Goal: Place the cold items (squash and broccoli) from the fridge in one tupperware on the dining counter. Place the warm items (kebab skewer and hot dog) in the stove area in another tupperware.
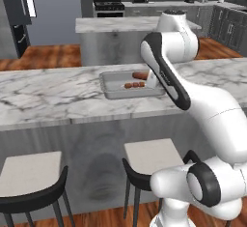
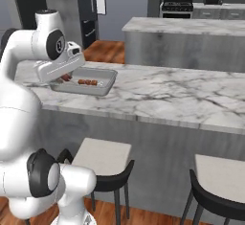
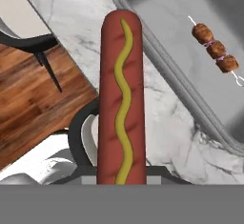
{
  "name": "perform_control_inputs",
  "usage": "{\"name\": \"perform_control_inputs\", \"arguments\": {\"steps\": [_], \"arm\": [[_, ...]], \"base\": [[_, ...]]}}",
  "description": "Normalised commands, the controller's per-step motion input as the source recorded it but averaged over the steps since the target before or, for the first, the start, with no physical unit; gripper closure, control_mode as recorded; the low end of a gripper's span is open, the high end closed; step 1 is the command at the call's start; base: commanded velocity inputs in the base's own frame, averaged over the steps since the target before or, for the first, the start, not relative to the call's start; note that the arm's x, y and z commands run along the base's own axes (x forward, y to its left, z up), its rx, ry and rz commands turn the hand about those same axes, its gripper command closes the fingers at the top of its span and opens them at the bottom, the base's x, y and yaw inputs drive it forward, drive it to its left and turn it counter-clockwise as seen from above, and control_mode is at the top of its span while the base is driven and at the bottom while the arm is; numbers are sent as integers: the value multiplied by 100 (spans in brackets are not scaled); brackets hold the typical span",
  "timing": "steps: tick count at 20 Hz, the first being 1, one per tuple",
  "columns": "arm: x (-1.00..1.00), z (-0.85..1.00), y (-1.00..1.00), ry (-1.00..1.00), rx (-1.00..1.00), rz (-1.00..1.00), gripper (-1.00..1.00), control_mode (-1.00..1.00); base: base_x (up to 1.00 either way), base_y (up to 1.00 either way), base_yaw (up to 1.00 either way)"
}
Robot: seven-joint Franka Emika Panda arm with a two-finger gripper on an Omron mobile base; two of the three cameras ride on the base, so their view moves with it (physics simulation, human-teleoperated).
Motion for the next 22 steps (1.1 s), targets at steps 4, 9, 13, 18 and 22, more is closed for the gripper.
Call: {"name": "perform_control_inputs", "arguments": {"steps": [4, 9, 13, 18, 22], "arm": [[85, -44, 1, 15, -1, 4, 100, -100], [84, -39, 2, 12, 0, 4, 100, -100], [79, -23, 5, 11, 0, 2, 100, -100], [57, -26, 7, 6, 0, 0, 100, -100], [28, -35, 9, 1, -1, 0, 100, -100]], "base": [[0, 0, 0], [0, 0, 0], [0, 0, 0], [0, 0, 0], [0, 0, 0]]}}
